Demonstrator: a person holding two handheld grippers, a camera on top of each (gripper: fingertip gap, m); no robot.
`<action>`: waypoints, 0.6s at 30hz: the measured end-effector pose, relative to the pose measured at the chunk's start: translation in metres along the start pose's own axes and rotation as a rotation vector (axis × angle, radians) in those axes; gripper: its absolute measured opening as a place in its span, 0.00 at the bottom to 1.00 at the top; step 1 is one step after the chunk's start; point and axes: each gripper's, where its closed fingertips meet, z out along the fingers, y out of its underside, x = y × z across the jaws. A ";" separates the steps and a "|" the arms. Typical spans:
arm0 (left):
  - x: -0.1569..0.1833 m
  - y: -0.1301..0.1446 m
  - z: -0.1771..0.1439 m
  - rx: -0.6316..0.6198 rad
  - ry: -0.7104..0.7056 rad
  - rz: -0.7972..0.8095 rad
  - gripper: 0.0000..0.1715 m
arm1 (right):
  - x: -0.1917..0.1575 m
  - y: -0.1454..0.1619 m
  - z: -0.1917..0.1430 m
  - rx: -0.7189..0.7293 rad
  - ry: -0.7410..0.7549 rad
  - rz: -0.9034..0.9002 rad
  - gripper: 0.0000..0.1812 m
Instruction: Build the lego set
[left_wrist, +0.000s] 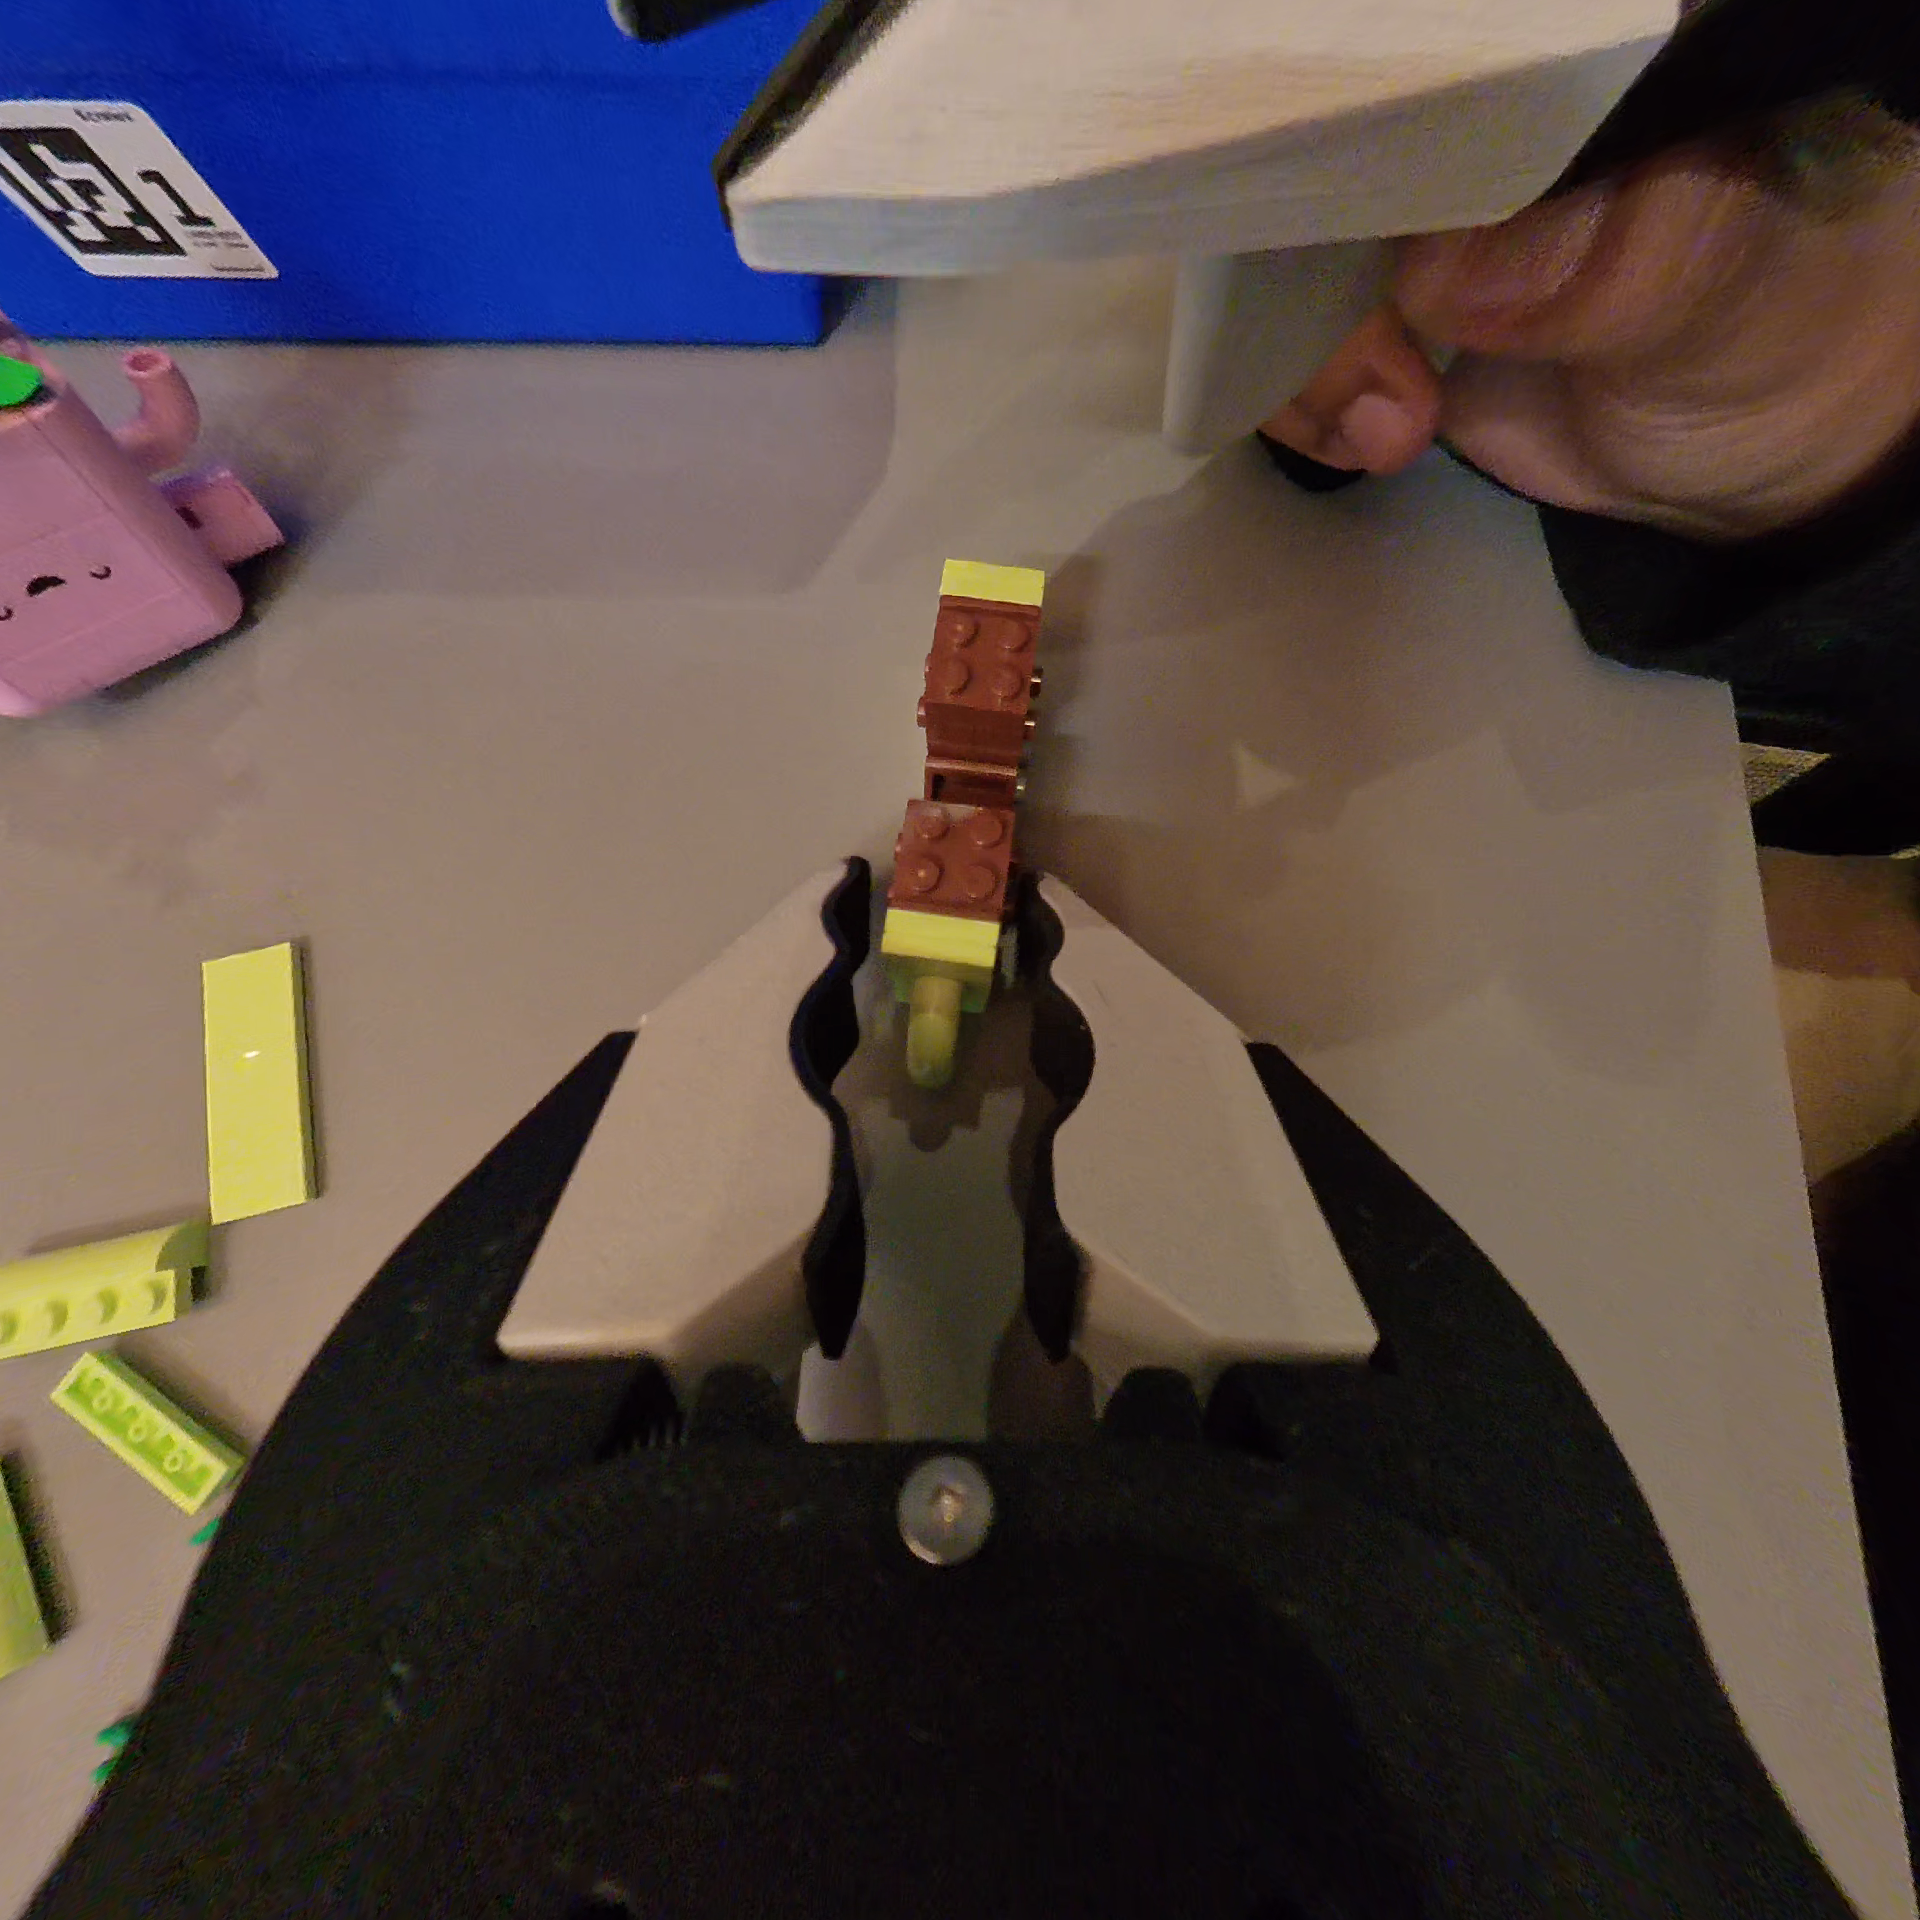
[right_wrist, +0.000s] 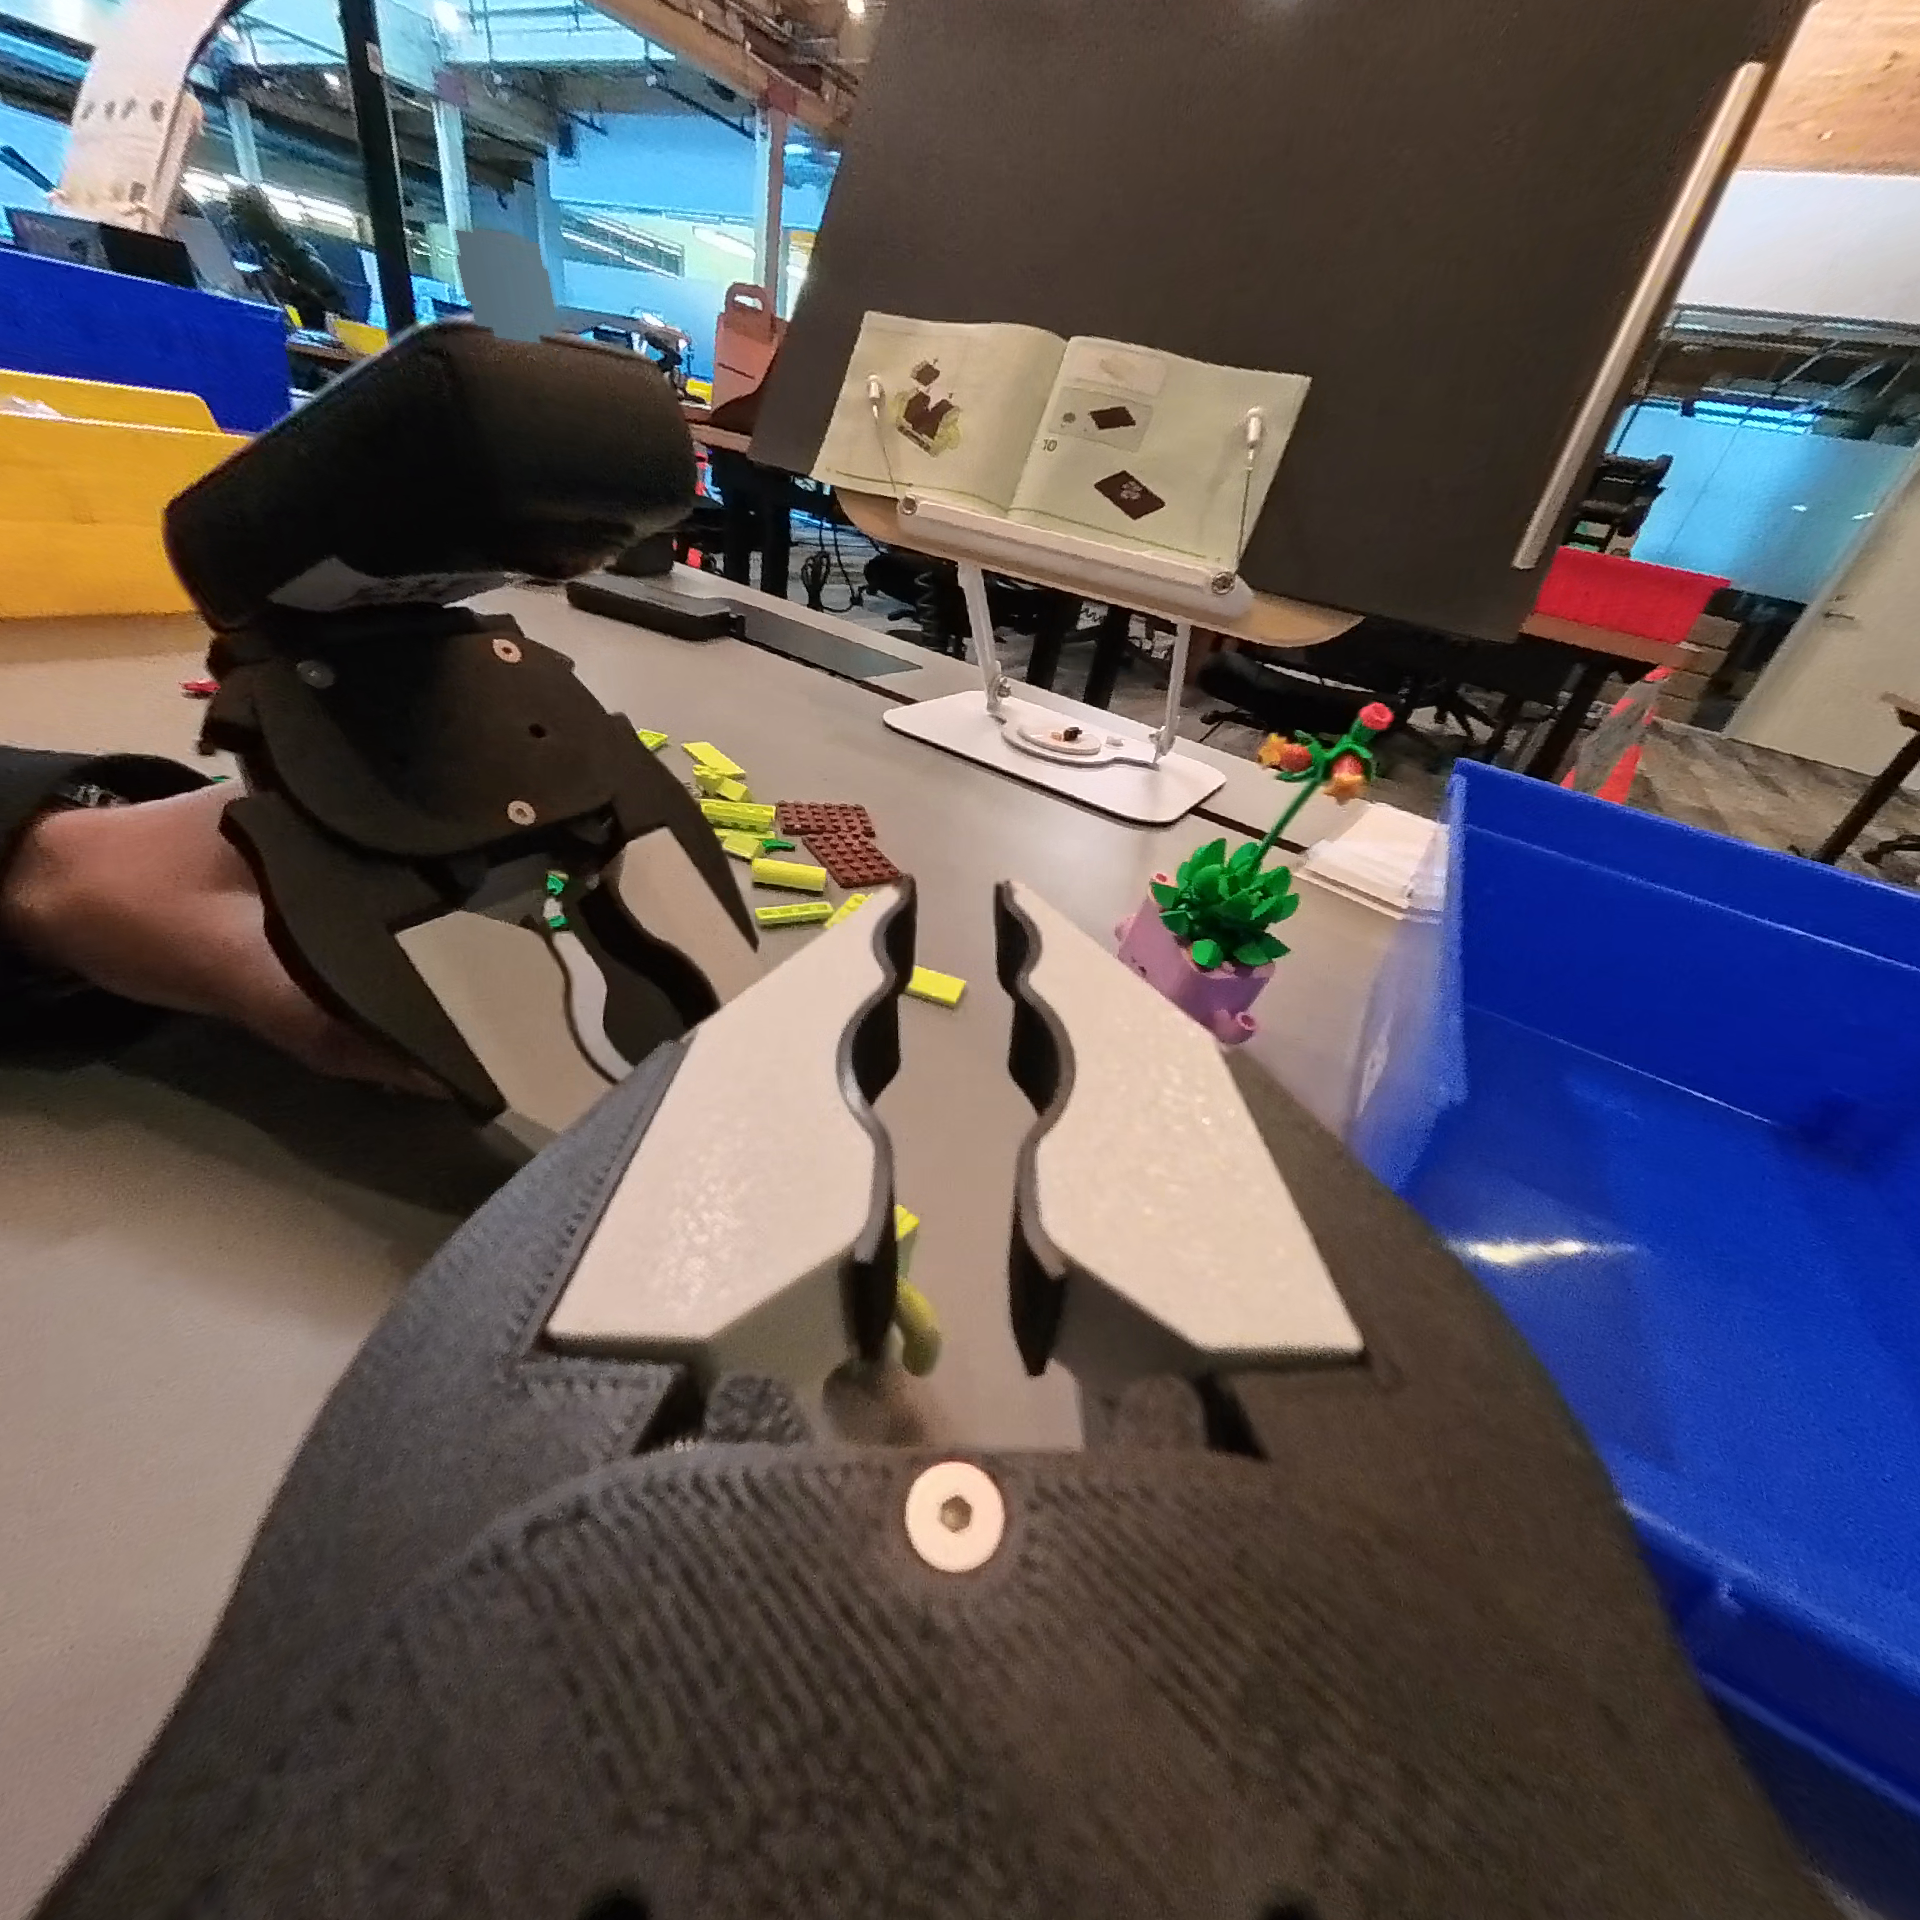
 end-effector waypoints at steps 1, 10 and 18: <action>-0.001 -0.001 -0.001 0.008 -0.015 0.003 0.18 | 0.001 0.000 0.000 0.002 0.008 -0.003 0.07; -0.008 0.003 -0.065 0.253 -0.099 -0.159 0.28 | 0.001 -0.009 -0.005 0.057 0.013 -0.003 0.08; -0.086 0.055 -0.157 0.370 -0.286 -0.386 0.23 | -0.035 -0.056 0.017 0.104 0.005 -0.196 0.08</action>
